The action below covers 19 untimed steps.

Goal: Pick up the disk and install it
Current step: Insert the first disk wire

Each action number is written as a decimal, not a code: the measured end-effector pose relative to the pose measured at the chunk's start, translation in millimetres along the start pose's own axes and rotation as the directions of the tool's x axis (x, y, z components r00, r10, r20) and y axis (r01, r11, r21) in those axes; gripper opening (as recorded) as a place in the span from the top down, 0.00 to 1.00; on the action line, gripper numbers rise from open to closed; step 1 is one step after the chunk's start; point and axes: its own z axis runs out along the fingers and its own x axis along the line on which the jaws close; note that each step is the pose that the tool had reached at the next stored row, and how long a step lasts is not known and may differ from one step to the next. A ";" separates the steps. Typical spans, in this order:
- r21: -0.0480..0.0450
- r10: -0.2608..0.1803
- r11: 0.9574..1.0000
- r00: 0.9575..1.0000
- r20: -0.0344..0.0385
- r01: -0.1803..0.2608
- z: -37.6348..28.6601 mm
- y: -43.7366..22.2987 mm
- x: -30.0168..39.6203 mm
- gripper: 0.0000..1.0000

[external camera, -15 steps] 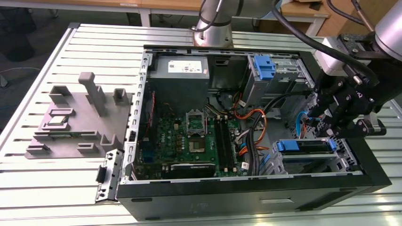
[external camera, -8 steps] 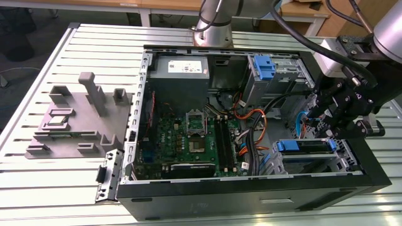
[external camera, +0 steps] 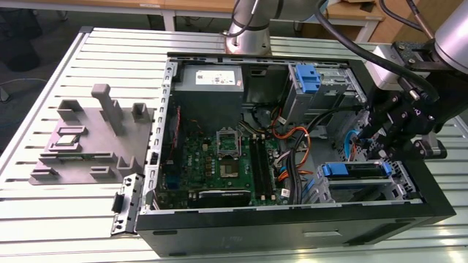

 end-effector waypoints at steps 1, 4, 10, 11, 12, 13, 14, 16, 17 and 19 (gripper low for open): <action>0.000 0.000 1.000 1.000 0.000 0.000 0.0 0.0 0.0 0.60; 0.000 0.000 1.000 1.000 0.000 0.000 0.0 0.0 0.0 0.71; 0.000 0.000 1.000 1.000 0.000 0.000 0.1 0.0 0.0 0.84; 0.000 0.000 1.000 1.000 0.000 0.000 0.1 0.0 0.0 0.84; 0.000 0.000 1.000 1.000 0.000 0.000 0.1 0.0 0.0 0.84; 0.000 0.000 1.000 1.000 0.000 0.000 0.1 0.0 0.0 0.84; 0.000 0.000 1.000 1.000 0.000 0.000 0.1 0.0 0.0 0.84; 0.000 0.000 1.000 1.000 0.000 0.000 0.1 0.0 0.0 0.84; 0.000 0.000 1.000 1.000 0.000 0.000 0.1 0.0 0.0 0.84; 0.003 0.000 1.000 1.000 0.001 0.000 0.4 1.3 0.1 0.84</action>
